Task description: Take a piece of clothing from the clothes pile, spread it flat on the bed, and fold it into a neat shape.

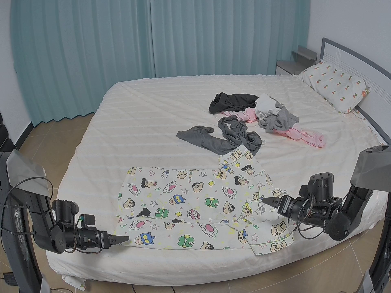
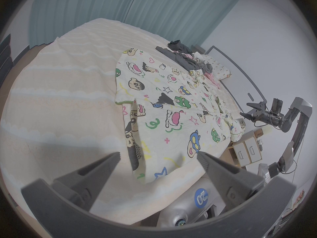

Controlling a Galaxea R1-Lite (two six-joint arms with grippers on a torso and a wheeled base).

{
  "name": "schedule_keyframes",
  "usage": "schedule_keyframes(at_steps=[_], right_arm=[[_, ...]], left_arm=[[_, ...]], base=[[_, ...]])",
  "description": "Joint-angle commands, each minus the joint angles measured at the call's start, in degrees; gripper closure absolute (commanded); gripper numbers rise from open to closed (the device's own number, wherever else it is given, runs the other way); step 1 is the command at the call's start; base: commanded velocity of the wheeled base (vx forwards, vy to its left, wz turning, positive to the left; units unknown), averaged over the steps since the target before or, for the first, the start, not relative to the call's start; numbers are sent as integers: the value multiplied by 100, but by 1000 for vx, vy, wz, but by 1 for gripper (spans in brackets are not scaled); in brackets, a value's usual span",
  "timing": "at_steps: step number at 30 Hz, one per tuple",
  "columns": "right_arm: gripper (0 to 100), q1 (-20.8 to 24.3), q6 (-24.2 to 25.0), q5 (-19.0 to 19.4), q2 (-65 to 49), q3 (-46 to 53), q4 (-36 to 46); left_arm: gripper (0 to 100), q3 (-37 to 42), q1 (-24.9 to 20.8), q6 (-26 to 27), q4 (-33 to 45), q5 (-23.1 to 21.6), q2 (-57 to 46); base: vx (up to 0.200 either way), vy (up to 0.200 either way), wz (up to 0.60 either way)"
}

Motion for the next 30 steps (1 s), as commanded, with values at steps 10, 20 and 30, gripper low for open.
schedule_keyframes(at_steps=[10,20,30], right_arm=[[0,-1039,-1557,1726,456,444,-28],[0,-1224,-2471,2306,1080,312,-116],[100,-1206,-2541,2745,1106,312,-116]], left_arm=[[0,-154,221,-663,-272,-653,128],[0,-154,229,-716,-342,-706,128],[0,-162,229,-716,-342,-715,128]], base=[[0,0,0],[0,0,0],[0,0,0]])
